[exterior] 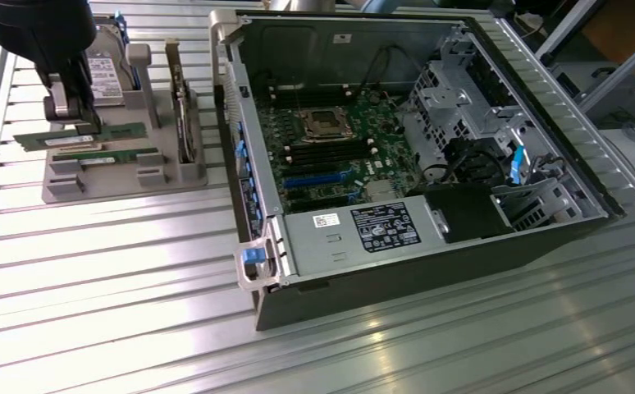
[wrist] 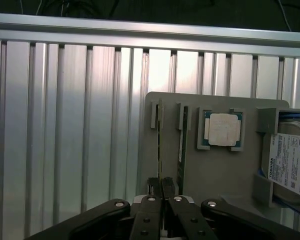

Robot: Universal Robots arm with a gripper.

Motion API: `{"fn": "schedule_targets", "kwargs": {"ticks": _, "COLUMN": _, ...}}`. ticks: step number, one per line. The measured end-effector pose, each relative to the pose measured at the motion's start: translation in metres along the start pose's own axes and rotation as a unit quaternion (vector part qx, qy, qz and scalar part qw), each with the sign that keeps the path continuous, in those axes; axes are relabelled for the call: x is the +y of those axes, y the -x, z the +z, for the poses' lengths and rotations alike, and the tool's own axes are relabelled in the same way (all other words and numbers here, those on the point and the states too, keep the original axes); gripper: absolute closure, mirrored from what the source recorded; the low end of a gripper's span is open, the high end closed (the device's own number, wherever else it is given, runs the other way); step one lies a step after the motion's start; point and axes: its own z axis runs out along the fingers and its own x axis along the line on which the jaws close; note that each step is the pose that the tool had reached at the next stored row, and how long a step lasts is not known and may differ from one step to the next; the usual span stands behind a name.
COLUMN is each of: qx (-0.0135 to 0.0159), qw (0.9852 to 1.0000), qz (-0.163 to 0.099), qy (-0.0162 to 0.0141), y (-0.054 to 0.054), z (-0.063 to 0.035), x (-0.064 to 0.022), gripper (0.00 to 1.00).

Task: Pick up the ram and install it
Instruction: 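Pick up the ram and move it above insertion slot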

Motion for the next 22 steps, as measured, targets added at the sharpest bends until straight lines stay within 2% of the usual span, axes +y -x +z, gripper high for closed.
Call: {"fn": "schedule_targets", "kwargs": {"ticks": 22, "qx": 0.0000, "qw": 1.0000, "qz": 0.000, "qy": 0.0000, "y": 0.000, "z": -0.0168, "x": 0.0007, "gripper": 0.88}}
